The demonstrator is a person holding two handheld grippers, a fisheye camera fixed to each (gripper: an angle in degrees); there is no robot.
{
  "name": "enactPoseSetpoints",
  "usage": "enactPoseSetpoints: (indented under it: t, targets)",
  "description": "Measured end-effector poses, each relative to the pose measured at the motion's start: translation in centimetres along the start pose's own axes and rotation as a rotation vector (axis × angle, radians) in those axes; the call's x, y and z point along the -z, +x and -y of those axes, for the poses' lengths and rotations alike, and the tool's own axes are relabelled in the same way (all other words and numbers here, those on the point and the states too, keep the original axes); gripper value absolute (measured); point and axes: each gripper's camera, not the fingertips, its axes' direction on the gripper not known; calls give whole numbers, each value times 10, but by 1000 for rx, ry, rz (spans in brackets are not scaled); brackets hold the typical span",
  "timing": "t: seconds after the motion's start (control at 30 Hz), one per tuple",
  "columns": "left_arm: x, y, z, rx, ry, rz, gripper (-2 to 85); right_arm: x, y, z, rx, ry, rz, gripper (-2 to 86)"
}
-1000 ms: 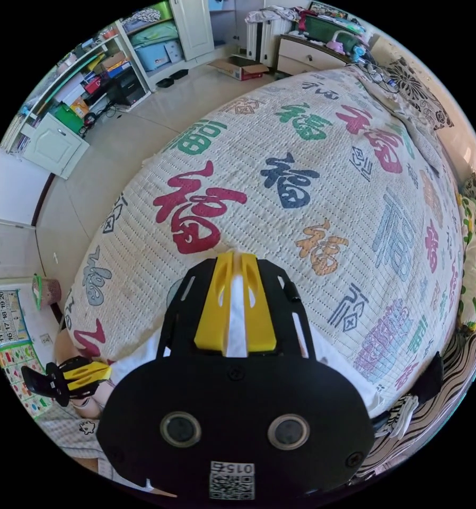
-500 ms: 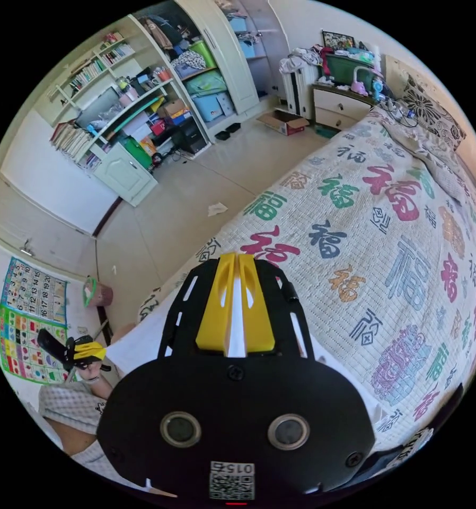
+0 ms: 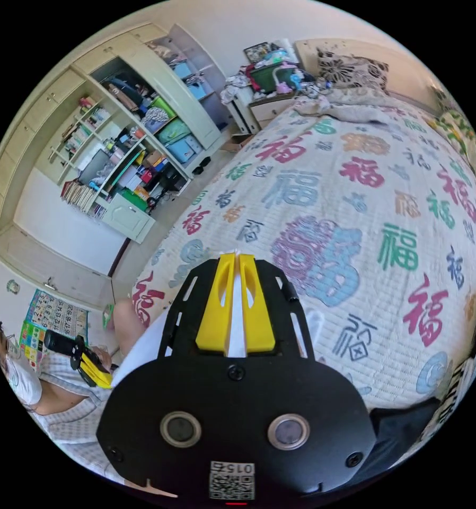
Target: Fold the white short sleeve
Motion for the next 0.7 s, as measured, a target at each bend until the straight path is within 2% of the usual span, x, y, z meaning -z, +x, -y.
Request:
enactPoseSetpoints:
  t: [0.17,0.37,0.53,0.7]
  targets:
    - [-123,38,3,-69,-178,-26,-3,-9,90,-54,-135,13,83,-3]
    - [-202,67,4,-144,-263,33,0,-16,135,-95,-166,31,133,6]
    - [-259,80,-4,-164,-288,46,11,-6,151,-133,-220,73,53,28]
    - [-285,89,1,-207,-300,-14,55,11,126,-192,-153,47,-78,76]
